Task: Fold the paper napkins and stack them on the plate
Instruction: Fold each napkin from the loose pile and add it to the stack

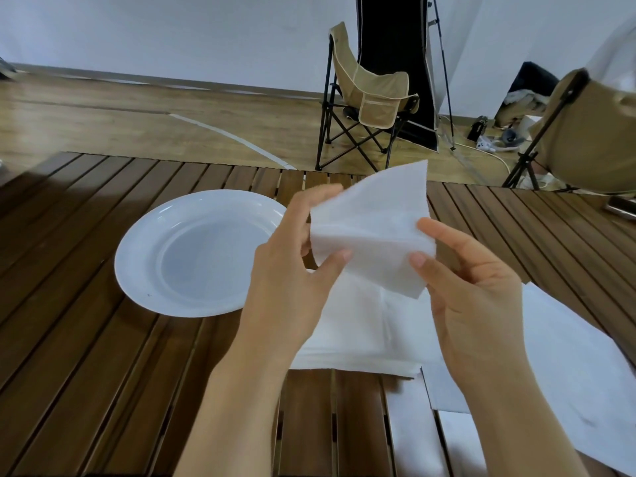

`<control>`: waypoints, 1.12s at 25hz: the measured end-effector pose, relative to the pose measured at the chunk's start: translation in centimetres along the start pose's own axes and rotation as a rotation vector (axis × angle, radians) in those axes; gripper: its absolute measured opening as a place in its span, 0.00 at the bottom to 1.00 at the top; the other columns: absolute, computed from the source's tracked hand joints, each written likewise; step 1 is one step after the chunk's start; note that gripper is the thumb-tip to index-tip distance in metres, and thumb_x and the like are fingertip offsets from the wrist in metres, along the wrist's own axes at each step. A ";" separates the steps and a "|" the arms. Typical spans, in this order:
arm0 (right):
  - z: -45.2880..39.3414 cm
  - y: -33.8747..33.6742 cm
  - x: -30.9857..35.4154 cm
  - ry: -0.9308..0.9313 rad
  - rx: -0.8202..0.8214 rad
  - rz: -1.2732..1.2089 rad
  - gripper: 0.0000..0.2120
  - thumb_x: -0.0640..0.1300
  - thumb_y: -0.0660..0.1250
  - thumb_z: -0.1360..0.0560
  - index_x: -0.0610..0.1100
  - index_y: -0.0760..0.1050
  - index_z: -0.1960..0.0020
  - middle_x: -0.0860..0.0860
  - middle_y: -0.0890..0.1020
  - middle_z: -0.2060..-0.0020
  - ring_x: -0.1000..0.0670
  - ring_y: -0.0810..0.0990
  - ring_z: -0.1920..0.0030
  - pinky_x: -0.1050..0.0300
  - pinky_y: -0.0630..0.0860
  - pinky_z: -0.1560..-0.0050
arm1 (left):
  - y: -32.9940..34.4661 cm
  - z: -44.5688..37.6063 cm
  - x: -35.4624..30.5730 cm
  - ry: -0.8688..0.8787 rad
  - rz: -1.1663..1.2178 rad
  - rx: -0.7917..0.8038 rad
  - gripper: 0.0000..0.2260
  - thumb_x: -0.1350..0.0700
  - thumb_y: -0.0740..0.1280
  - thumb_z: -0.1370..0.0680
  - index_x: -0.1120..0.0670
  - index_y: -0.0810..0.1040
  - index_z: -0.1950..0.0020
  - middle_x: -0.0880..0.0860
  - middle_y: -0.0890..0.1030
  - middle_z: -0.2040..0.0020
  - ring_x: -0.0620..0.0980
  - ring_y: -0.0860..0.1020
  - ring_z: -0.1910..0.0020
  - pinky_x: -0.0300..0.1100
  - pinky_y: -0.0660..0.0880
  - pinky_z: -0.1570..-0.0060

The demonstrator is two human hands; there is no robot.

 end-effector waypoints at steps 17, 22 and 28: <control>0.5 -0.4 2.4 -0.230 -0.129 0.364 0.10 0.34 0.73 0.30 0.49 0.82 0.57 0.53 0.80 0.47 0.56 0.82 0.55 0.67 0.77 0.57 | -2.2 0.1 -0.8 0.106 -0.035 -0.196 0.08 0.49 0.71 0.27 0.42 0.79 0.49 0.39 0.81 0.59 0.40 0.79 0.56 0.28 0.73 0.54; 0.4 -0.3 2.3 -0.216 -0.103 0.323 0.11 0.35 0.74 0.30 0.48 0.82 0.52 0.53 0.80 0.46 0.55 0.83 0.55 0.64 0.79 0.54 | -2.6 -0.1 -0.9 0.115 0.007 -0.194 0.06 0.51 0.72 0.27 0.46 0.79 0.52 0.42 0.81 0.60 0.44 0.80 0.57 0.34 0.76 0.56; 0.5 -0.2 2.6 -0.252 -0.104 0.405 0.06 0.36 0.74 0.30 0.47 0.83 0.57 0.52 0.81 0.50 0.56 0.81 0.57 0.69 0.76 0.60 | -2.8 -0.1 -0.4 0.102 0.014 -0.191 0.05 0.47 0.72 0.29 0.46 0.82 0.56 0.41 0.82 0.62 0.43 0.80 0.59 0.33 0.77 0.57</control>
Point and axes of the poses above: each hand's wrist, its own z-axis away from the middle knuckle, its own y-axis out of the palm, x = y × z, the point moved 9 cm from there along -z, towards the middle knuckle
